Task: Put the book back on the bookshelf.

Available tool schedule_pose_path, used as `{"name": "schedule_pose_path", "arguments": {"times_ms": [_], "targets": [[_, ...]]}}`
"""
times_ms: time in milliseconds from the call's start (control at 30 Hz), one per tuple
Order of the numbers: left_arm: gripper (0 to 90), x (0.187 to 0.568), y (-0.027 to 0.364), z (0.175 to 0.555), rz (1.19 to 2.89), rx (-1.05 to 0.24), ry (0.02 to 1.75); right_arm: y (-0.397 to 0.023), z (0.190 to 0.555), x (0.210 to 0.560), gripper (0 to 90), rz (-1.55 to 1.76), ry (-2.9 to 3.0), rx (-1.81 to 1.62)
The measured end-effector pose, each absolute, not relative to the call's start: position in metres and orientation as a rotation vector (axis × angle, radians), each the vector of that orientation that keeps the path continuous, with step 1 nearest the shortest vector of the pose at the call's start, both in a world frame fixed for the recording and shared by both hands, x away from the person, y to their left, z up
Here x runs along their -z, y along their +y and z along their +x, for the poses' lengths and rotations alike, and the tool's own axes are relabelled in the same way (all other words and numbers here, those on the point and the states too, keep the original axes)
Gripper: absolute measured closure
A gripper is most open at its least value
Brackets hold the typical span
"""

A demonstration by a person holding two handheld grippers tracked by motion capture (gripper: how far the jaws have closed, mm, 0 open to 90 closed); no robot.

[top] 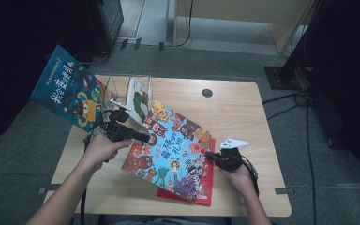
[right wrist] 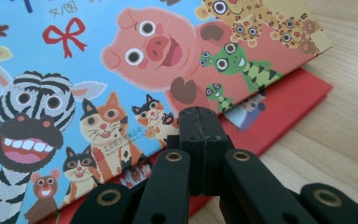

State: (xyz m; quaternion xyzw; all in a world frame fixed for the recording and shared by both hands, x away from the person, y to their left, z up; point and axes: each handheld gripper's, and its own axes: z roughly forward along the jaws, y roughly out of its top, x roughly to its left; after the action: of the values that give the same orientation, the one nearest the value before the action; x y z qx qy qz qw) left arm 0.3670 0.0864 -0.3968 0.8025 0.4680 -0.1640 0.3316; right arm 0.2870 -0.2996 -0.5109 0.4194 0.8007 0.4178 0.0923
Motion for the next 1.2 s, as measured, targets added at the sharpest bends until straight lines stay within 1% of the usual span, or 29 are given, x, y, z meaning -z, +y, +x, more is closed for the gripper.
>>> {"name": "schedule_pose_path", "arguments": {"times_ms": [133,233,333,467,500,533,600,633,667,733,867,967,1100,1200], "targets": [[61.9,0.391,0.083,0.371,2.110,0.447,1.235,-0.294,0.288,0.512,90.0,1.233,2.385,-1.253],[65.3,0.392,0.083,0.376,2.093,0.491,1.255,-0.292,0.288,0.512,90.0,1.223,2.381,-1.251],[64.0,0.393,0.079,0.382,2.112,0.506,1.287,-0.291,0.289,0.512,90.0,1.229,2.380,-1.251],[65.5,0.398,0.062,0.386,2.137,0.598,1.256,-0.287,0.289,0.512,90.0,1.216,2.376,-1.250],[67.5,0.396,0.060,0.388,2.112,0.627,1.224,-0.286,0.289,0.512,90.0,1.208,2.374,-1.243],[71.4,0.394,0.059,0.389,2.112,0.631,1.209,-0.285,0.289,0.512,90.0,1.193,2.375,-1.232],[72.4,0.389,0.056,0.392,2.124,0.622,1.205,-0.284,0.289,0.512,89.4,1.188,2.372,-1.232],[73.8,0.386,0.056,0.394,2.113,0.649,1.191,-0.283,0.289,0.512,85.8,1.174,2.375,-1.219],[76.5,0.383,0.056,0.396,2.100,0.668,1.176,-0.283,0.288,0.512,84.5,1.154,2.382,-1.222],[77.7,0.374,0.051,0.397,2.127,0.643,1.183,-0.283,0.288,0.511,83.4,1.132,2.384,-1.226],[78.8,0.356,0.044,0.400,2.197,0.609,1.197,-0.289,0.287,0.505,77.8,1.129,2.365,-1.243],[80.4,0.343,0.043,0.400,2.204,0.553,1.228,-0.293,0.285,0.502,74.6,1.120,2.328,-1.225],[81.3,0.330,0.043,0.397,2.246,0.536,1.220,-0.294,0.284,0.501,70.2,1.124,2.310,-1.213],[81.3,0.320,0.047,0.391,2.273,0.521,1.176,-0.292,0.286,0.500,69.3,1.110,2.308,-1.214]]}}
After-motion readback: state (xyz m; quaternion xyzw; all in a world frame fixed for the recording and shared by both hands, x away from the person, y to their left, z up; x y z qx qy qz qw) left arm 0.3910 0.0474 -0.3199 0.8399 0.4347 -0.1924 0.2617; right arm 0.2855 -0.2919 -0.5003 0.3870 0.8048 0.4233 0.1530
